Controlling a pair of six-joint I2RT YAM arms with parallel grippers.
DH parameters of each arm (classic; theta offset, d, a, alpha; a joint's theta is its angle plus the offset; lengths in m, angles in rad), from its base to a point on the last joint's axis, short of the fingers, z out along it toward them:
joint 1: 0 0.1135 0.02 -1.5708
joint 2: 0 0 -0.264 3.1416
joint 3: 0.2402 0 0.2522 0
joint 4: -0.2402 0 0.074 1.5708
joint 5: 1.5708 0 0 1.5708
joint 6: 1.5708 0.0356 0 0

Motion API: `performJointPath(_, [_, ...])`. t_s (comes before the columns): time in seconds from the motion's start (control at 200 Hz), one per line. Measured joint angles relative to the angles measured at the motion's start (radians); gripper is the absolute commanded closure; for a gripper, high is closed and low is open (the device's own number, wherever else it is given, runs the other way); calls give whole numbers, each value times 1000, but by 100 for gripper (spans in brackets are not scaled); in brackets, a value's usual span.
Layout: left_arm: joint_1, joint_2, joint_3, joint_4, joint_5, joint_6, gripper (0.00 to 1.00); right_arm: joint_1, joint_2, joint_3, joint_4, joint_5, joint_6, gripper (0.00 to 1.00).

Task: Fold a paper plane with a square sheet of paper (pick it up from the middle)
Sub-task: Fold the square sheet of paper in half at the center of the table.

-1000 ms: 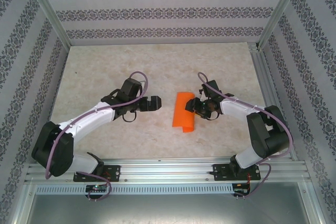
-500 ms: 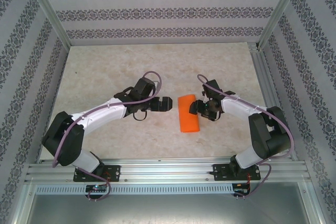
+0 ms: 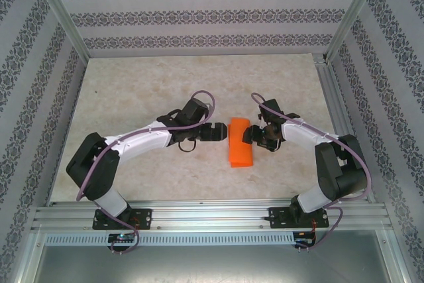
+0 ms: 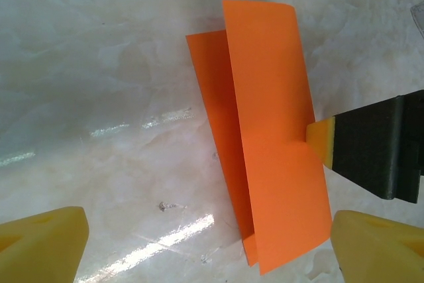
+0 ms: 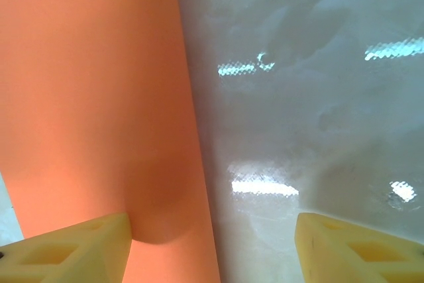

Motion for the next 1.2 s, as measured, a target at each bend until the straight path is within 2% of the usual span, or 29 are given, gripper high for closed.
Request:
performJointPath(0.125, [-8, 18, 4, 5, -4, -30, 13, 0, 0, 0, -5, 0, -14, 33])
performJointPath(0.285, [-16, 53, 25, 18, -7, -70, 30, -13, 0, 0, -13, 2, -30, 33])
performJointPath(0.384, [-19, 80, 42, 24, -7, -92, 37, -13, 0, 0, -13, 2, -32, 34])
performJointPath(0.569, [-22, 111, 60, 28, 1, -119, 45, -13, 7, 0, -13, 2, -48, 33])
performJointPath(0.824, [-23, 151, 75, 67, 27, -153, 64, -13, 34, 0, -29, -13, -84, 35])
performJointPath(1.198, [-41, 180, 76, 101, 53, -193, 65, -12, 39, 0, -19, -8, -17, 35])
